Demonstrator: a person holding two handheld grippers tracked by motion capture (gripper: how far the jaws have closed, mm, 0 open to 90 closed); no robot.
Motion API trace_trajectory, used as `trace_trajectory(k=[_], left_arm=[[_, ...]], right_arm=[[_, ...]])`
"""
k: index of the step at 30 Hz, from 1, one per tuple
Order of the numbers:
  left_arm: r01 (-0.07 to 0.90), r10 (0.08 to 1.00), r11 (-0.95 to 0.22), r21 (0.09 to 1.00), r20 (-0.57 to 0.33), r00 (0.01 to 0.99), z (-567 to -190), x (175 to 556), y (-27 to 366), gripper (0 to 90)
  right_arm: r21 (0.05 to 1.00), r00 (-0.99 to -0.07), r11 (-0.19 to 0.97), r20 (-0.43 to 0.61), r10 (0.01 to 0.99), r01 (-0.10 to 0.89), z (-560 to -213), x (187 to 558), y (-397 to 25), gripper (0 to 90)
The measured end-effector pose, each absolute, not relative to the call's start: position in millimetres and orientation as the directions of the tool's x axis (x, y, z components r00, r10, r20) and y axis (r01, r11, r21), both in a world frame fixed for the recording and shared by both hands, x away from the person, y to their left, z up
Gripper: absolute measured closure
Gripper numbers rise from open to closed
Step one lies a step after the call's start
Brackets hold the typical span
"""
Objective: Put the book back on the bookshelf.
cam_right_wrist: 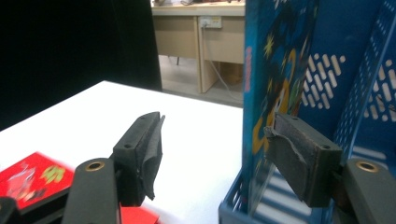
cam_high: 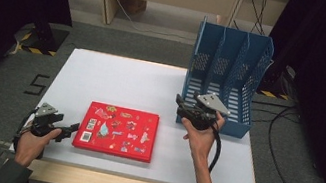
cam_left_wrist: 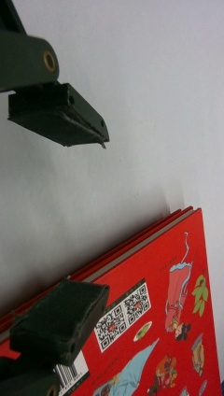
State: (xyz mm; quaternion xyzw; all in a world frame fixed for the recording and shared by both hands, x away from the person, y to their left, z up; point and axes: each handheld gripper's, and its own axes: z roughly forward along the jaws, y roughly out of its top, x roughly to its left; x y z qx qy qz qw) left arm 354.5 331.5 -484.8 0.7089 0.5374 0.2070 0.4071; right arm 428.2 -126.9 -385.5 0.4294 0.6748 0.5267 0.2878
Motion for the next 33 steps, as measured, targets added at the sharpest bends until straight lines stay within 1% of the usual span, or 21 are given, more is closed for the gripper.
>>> trace_trajectory(k=[3, 11, 14, 16, 22, 25, 33], left_arm=[[0.588, 0.928, -0.064, 0.806, -0.168, 0.332, -483.7, 354.1, 331.8, 20.2], [0.578, 0.920, -0.060, 0.814, -0.180, 0.349, -482.0, 352.0, 328.9, 21.9], [0.573, 0.907, -0.061, 0.817, -0.194, 0.373, -481.4, 350.5, 326.2, 25.0], [0.576, 0.899, -0.058, 0.815, -0.208, 0.385, -481.6, 349.5, 324.2, 27.2], [0.588, 0.870, -0.050, 0.808, -0.253, 0.422, -481.8, 347.8, 318.0, 32.5], [0.597, 0.851, -0.036, 0.801, -0.288, 0.438, -481.7, 347.0, 315.7, 34.9], [0.616, 0.816, -0.044, 0.786, -0.327, 0.476, -482.1, 343.7, 308.5, 41.0]], right_arm=[[0.956, -0.479, 0.079, 0.069, 0.875, 0.282, -390.4, 417.8, -128.8, 33.4], [0.933, -0.525, 0.122, 0.081, 0.847, 0.340, -414.6, 394.1, -124.1, 29.5], [0.917, -0.543, 0.108, 0.130, 0.830, 0.384, -425.2, 389.0, -120.1, 28.9], [0.905, -0.555, 0.117, 0.144, 0.820, 0.408, -430.7, 386.0, -118.0, 28.9], [0.896, -0.573, 0.182, 0.094, 0.814, 0.406, -439.0, 376.4, -111.6, 29.1], [0.890, -0.577, 0.191, 0.094, 0.811, 0.414, -440.0, 373.2, -110.4, 29.4], [0.873, -0.589, 0.203, 0.113, 0.800, 0.444, -450.4, 367.9, -109.7, 29.5]])
